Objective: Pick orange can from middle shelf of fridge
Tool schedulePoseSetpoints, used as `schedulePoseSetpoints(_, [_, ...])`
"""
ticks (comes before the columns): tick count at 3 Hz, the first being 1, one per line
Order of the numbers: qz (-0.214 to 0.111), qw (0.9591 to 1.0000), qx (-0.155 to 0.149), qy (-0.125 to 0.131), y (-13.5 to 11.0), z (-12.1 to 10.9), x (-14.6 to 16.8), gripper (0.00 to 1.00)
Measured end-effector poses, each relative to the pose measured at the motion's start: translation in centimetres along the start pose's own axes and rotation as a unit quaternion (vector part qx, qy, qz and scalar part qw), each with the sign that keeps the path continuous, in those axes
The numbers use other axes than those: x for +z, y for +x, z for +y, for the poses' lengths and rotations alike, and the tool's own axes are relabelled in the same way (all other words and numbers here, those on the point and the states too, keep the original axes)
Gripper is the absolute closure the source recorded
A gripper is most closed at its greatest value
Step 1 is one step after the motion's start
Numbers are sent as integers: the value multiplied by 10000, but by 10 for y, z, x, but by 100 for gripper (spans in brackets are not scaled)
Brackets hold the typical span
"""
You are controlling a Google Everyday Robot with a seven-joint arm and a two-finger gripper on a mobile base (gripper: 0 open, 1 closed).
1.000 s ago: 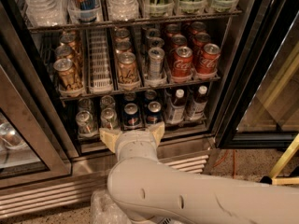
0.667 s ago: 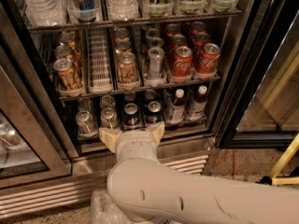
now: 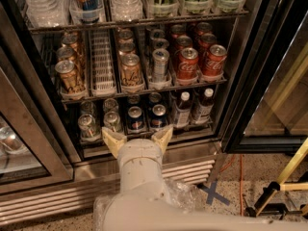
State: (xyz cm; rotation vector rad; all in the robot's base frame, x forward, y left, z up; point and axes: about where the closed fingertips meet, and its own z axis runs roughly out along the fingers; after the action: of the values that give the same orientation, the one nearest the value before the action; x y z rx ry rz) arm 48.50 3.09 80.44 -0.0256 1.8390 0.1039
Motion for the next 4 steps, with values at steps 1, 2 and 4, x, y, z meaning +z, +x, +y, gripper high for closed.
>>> schedulePoseSetpoints(1, [-424,9990,109,92,-12,-1,-10,0])
schedulePoseSetpoints(2, [-424,9990,109,92,-12,-1,-10,0])
schedulePoseSetpoints(4, [-52,9997,200,132,-8,0,-15,0])
